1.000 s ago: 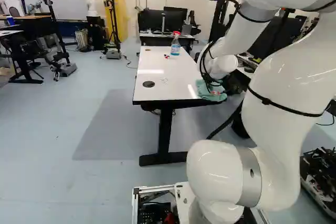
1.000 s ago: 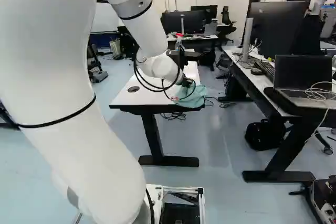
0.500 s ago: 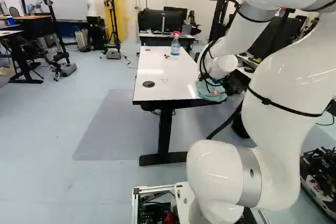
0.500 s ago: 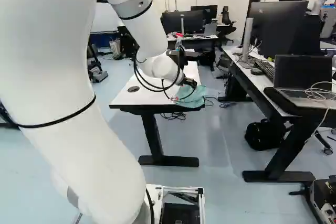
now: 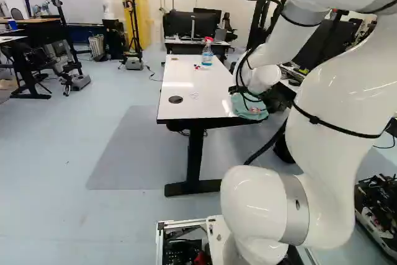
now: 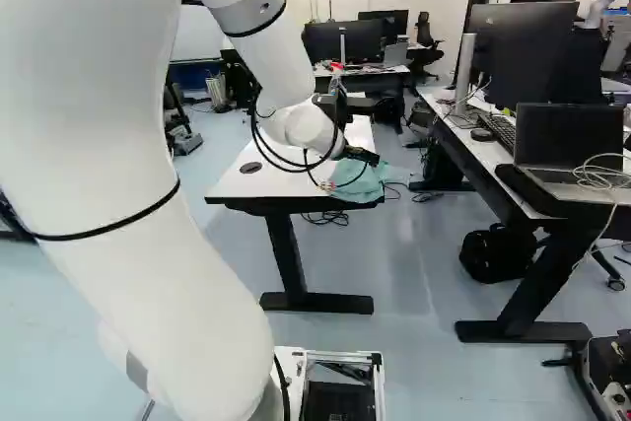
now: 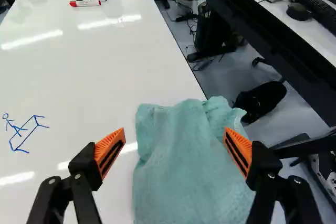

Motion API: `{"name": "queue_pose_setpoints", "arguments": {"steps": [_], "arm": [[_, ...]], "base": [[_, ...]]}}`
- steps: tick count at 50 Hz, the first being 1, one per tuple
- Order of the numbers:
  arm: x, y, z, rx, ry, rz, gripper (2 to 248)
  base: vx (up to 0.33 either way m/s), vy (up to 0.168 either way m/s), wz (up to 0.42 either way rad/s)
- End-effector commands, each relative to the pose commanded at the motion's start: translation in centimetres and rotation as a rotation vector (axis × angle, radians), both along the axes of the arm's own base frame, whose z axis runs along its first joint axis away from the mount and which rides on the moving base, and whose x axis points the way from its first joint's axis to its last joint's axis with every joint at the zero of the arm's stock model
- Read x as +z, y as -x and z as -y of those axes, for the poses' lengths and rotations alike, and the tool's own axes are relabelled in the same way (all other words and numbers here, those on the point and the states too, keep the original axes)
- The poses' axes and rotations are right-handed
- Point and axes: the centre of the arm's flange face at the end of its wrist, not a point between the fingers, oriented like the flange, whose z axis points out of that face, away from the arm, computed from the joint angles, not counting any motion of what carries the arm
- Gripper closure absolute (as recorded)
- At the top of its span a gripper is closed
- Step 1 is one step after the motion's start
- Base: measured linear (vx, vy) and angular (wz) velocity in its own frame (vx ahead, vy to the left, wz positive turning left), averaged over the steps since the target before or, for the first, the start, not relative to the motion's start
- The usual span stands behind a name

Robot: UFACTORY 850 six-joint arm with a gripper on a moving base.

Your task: Clean the table with the green towel

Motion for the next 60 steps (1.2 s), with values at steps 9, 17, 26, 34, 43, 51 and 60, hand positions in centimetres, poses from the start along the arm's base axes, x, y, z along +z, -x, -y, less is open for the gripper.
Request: {"name": "queue_pose_setpoints", "arguments": {"steps": [9,17,26,34,43,51,60], "arm": [[-0.23,0.19,-0.07,0.000,-0.011,-0.032,3],[-0.45,0.39,-0.13,0.000,-0.022,-0.064,3],[-0.46,0.40,-0.14,0.000,-0.022,-0.066,3],[-0.46,0.40,-0.14,0.000,-0.022,-0.066,32],[-0.46,0.40,-0.14,0.000,-0.022,-0.066,109],[-0.46,0.40,-0.14,0.000,-0.022,-0.066,147],[-0.46,0.40,-0.14,0.000,-0.022,-0.066,216]], "base": [[0.000,0.000,0.000],[0.000,0.000,0.000],[0.000,0.000,0.000],[0.000,0.000,0.000],[0.000,0.000,0.000],[0.000,0.000,0.000],[0.000,0.000,0.000]]}}
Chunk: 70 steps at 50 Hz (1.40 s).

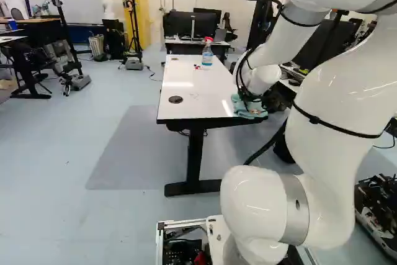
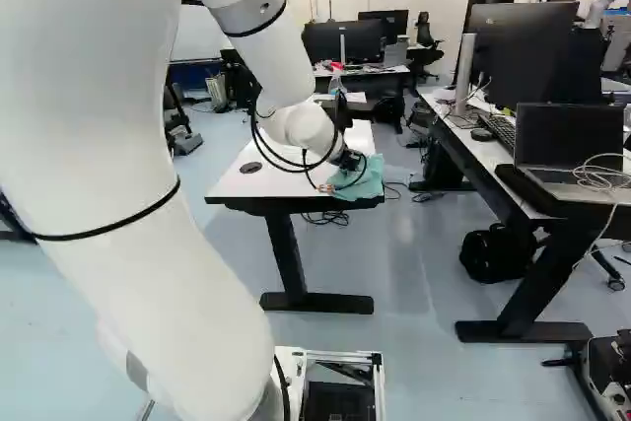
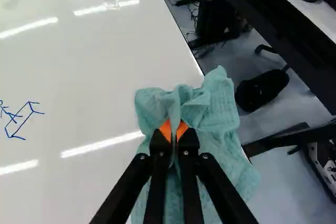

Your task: Clean the table with the green towel

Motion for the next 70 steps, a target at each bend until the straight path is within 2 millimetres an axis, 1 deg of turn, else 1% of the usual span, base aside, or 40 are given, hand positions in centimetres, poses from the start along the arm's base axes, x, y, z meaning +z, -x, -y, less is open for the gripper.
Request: {"name": "queue_pose_setpoints", "arguments": {"steps": [3,4,13,57,61,70], "arm": [[0.0,0.0,0.0,0.000,0.000,0.000,216],[0.0,0.0,0.0,0.000,0.000,0.000,226],[0.7,0.2,-0.1,0.000,0.005,0.015,226],[5.5,1.7,-0.6,0.000,0.039,0.116,226],[5.9,1.3,-0.8,0.007,0.042,0.124,226],[5.9,-0.1,-1.5,0.032,0.040,0.124,226]], "base": [[0.000,0.000,0.000],[0.000,0.000,0.000],[0.000,0.000,0.000],[0.000,0.000,0.000],[0.000,0.000,0.000],[0.000,0.000,0.000]]}}
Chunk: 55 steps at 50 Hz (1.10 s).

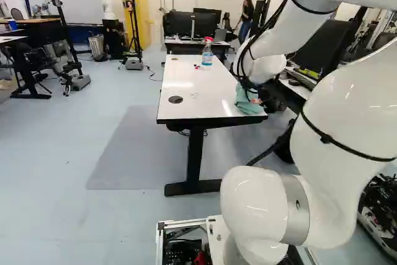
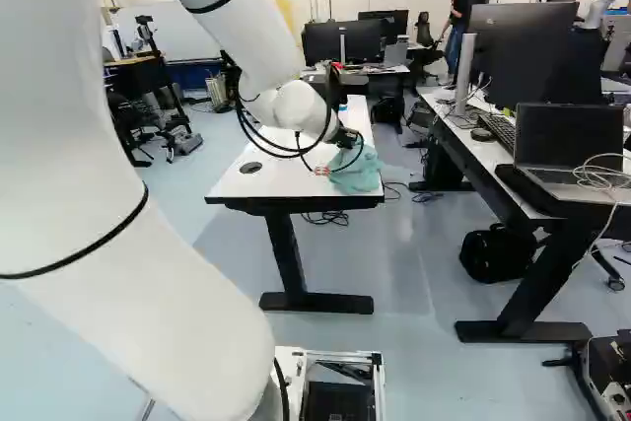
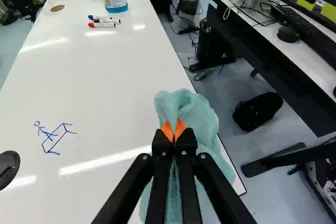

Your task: Clean the table with the green towel

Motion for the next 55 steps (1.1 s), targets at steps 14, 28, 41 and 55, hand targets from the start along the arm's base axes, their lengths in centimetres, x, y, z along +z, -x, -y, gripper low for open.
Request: {"name": "queue_pose_setpoints", "arguments": {"steps": [14,28,41,55], "arm": [[0.0,-2.0,-1.6,0.045,0.000,0.000,226],[0.0,-2.8,-3.6,0.092,0.000,0.001,226],[0.0,-3.3,-5.7,0.135,0.000,0.001,226],[0.0,-3.8,-7.8,0.182,0.000,0.001,226]], "base": [[0.000,0.000,0.000],[0.000,0.000,0.000],[0.000,0.000,0.000],[0.000,0.000,0.000]]}}
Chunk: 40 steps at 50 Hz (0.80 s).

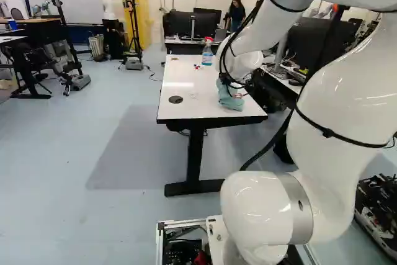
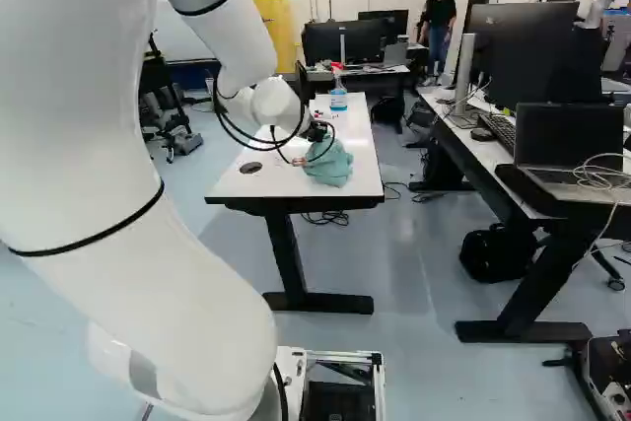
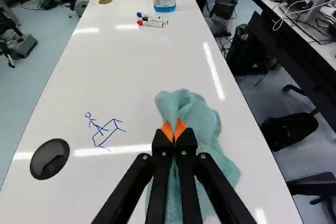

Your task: Clean the table with the green towel

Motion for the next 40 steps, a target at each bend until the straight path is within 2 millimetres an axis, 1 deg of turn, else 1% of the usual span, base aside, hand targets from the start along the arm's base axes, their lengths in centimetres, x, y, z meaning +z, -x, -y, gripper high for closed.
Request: {"name": "queue_pose_setpoints", "arguments": {"steps": [40], "arm": [[0.0,-1.5,-6.2,0.131,0.000,0.001,226]], "base": [[0.000,0.000,0.000]]}}
